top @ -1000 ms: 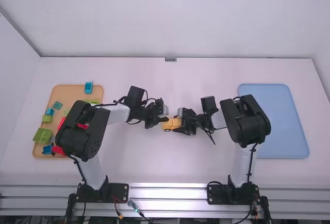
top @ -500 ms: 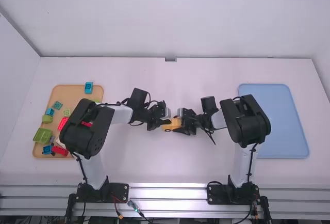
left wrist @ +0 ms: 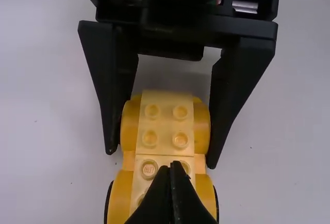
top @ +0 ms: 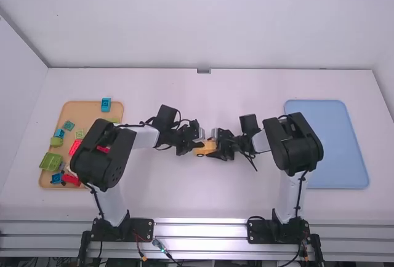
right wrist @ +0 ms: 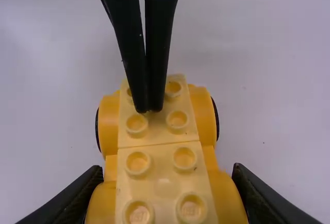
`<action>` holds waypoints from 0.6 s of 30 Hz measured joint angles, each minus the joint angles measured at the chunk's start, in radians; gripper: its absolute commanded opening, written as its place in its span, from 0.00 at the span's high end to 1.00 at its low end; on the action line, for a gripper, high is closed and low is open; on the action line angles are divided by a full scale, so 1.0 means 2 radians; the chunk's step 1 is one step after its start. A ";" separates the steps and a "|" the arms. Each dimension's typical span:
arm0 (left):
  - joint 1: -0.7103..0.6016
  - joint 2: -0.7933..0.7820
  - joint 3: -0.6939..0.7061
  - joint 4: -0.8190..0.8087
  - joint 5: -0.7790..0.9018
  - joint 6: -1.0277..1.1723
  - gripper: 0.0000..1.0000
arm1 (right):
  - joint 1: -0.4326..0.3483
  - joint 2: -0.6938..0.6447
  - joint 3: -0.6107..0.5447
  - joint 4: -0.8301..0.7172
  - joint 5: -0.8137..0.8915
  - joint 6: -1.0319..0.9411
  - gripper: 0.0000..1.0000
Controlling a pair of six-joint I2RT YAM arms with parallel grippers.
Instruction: Assemble lego blocks to make yellow taxi
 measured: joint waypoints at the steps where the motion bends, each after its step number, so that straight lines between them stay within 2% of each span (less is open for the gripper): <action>1: 0.000 0.000 0.005 -0.009 -0.001 0.000 0.98 | 0.000 0.000 0.004 -0.007 0.001 -0.001 0.43; 8: 0.000 -0.012 0.043 -0.109 -0.020 0.026 0.98 | 0.004 0.000 0.015 -0.030 0.001 0.002 0.43; 12: 0.005 -0.055 0.088 -0.203 -0.038 0.035 0.98 | 0.002 0.000 0.016 -0.029 0.003 0.004 0.42; 13: 0.009 -0.075 0.107 -0.221 -0.043 0.036 0.93 | 0.002 0.000 0.016 -0.029 0.003 0.005 0.42; 14: 0.011 -0.083 0.114 -0.226 -0.046 0.038 0.87 | 0.002 0.000 0.016 -0.029 0.003 0.005 0.42; 15: 0.018 -0.105 0.134 -0.237 -0.052 0.040 0.66 | 0.002 0.000 0.016 -0.029 0.003 0.004 0.39; 16: 0.020 -0.108 0.138 -0.239 -0.054 0.038 0.61 | 0.002 0.000 0.016 -0.029 0.003 0.004 0.38; 17: 0.025 -0.120 0.147 -0.243 -0.058 0.038 0.08 | 0.002 0.000 0.016 -0.029 0.003 0.005 0.37; 18: 0.036 -0.136 0.154 -0.245 -0.063 0.035 0.01 | 0.002 0.000 0.016 -0.028 0.006 0.006 0.36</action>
